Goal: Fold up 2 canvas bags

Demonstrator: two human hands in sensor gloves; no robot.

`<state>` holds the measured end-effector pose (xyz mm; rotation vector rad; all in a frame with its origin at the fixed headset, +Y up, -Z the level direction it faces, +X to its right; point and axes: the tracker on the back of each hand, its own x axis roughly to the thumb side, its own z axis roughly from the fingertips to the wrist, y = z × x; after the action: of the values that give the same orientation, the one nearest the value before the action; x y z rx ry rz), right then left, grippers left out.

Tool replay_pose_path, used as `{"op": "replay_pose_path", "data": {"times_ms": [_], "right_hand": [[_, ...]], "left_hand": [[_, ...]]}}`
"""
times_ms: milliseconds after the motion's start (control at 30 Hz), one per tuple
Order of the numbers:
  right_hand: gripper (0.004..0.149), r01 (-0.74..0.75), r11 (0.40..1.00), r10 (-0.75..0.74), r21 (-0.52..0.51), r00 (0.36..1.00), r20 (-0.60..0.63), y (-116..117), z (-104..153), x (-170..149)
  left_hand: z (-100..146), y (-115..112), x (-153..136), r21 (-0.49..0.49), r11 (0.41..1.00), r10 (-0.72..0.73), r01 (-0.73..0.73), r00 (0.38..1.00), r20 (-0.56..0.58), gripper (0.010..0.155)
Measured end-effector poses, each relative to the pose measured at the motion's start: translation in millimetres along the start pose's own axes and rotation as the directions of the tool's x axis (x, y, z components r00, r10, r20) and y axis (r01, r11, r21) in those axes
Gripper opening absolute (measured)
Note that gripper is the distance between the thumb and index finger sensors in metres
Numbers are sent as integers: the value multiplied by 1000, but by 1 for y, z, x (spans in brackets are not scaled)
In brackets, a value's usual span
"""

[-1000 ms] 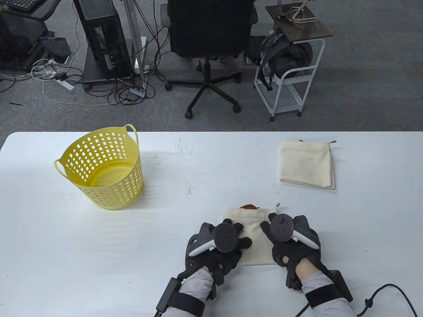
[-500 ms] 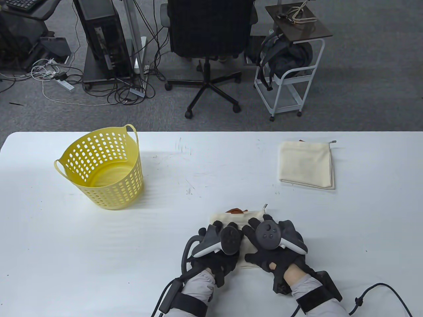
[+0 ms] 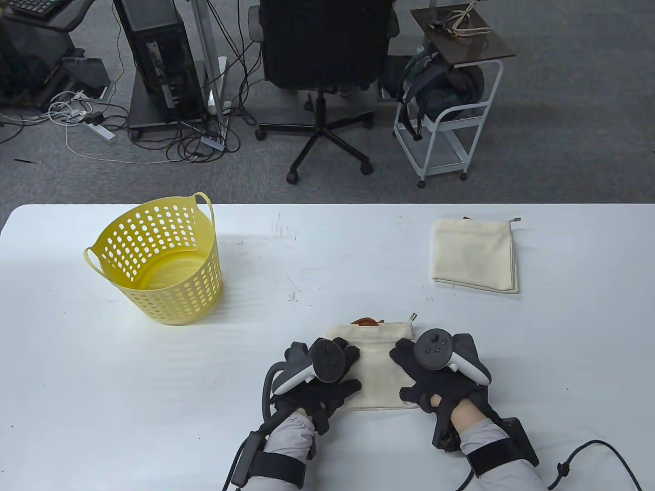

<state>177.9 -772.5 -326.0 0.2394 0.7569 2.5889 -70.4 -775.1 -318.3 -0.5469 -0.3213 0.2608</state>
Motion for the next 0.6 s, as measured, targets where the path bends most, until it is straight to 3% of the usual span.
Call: {"op": "replay_pose_path", "data": {"times_ms": [67, 133, 267, 333, 400, 433, 467, 533, 600], "right_hand": [[74, 19, 1000, -19, -4, 1000, -8, 1, 1, 0], [73, -76, 990, 71, -117, 996, -47, 2, 8, 9], [72, -274, 947, 262, -166, 961, -94, 6, 15, 34], [72, -328, 919, 334, -219, 942, -11, 9, 18, 46], [70, -241, 951, 270, -195, 953, 140, 18, 14, 51], [68, -209, 971, 225, -115, 963, 151, 24, 9, 51], [68, -213, 975, 218, -69, 972, 87, 27, 7, 48], [67, -175, 981, 180, -86, 982, 60, 24, 8, 43], [67, -215, 971, 215, -100, 977, -11, 20, 9, 38]], "left_hand": [[-3, -5, -4, -65, 997, 37, -39, 999, -24, 75], [-5, -11, -3, -124, 991, 47, -53, 998, -47, 76], [-6, -10, 3, -131, 991, -18, 9, 997, -70, 77], [-6, -10, 3, -130, 991, -16, 7, 997, -70, 77], [-6, -10, 4, -124, 992, -18, 9, 997, -72, 77], [-6, -11, 6, -114, 993, -26, 18, 997, -73, 77], [-5, -10, 8, -106, 994, -39, 31, 997, -70, 77], [-4, -9, 13, -63, 997, -46, 43, 998, -41, 77], [-1, -6, 23, 56, 996, -73, 73, 997, -3, 75]]}}
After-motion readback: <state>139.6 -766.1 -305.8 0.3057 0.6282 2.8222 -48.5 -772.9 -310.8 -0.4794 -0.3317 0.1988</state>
